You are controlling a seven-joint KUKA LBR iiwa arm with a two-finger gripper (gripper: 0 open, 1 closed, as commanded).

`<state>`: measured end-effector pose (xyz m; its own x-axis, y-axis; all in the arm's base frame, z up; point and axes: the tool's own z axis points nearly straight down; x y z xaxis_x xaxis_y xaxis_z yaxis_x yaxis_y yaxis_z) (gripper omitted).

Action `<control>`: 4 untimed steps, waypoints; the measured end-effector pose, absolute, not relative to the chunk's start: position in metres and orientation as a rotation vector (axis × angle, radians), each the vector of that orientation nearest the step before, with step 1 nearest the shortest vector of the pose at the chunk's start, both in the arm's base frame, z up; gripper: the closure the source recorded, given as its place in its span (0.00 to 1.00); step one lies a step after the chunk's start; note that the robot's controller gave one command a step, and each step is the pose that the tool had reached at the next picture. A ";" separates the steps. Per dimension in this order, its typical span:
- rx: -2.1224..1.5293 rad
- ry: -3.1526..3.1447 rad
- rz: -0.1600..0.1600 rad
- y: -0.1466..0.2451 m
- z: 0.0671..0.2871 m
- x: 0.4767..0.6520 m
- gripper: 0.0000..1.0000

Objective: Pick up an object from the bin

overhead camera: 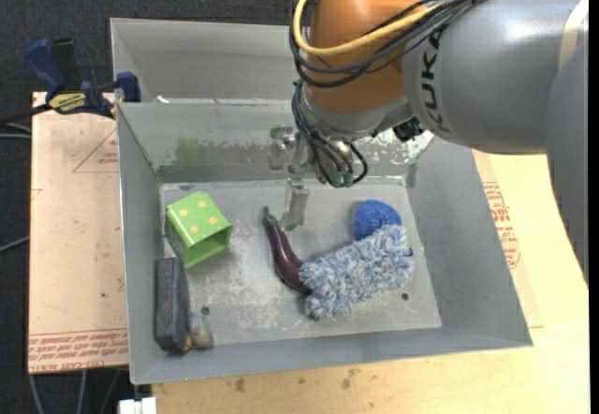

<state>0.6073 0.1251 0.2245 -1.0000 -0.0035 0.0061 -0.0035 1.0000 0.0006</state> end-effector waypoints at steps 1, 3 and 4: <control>0.004 -3.136 -0.001 0.125 0.226 0.607 0.00; 0.469 -3.110 -0.001 0.107 0.195 0.586 0.00; 0.233 -3.136 -0.003 0.086 0.153 0.570 0.00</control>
Offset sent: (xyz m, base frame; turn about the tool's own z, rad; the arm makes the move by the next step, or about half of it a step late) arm -0.0127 -0.0255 -0.0100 -0.3370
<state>0.5698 0.0863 0.1531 -0.9890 -0.1476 -0.0032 -0.1476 0.9890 0.0014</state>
